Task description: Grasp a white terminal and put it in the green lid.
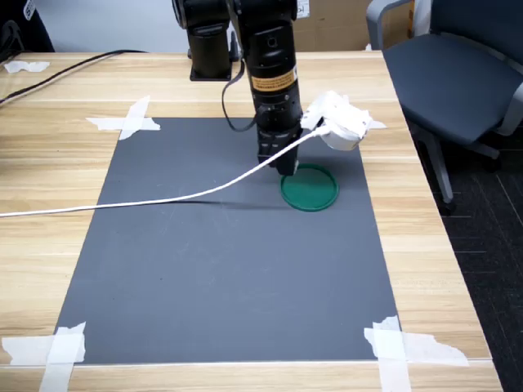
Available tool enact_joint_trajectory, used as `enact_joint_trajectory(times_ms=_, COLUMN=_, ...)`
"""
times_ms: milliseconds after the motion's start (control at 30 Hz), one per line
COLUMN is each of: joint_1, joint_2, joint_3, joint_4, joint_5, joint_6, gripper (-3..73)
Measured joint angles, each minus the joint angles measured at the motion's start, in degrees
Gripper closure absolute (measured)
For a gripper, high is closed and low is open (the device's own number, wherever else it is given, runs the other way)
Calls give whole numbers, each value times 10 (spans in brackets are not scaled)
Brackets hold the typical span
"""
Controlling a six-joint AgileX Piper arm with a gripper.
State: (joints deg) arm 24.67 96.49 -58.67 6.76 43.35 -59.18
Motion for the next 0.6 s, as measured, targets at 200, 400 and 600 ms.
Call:
enact_joint_trajectory(times_ms=200, joint_1=19, joint_2=13, joint_3=0, joint_4=-4, joint_5=-7, joint_6=11, gripper=618)
enact_joint_trajectory(times_ms=400, joint_1=19, joint_2=17, joint_3=0, joint_4=-13, joint_5=-37, joint_6=17, gripper=618)
enact_joint_trajectory(times_ms=600, joint_1=19, joint_2=25, joint_3=0, joint_4=-17, joint_5=-44, joint_6=17, gripper=580)
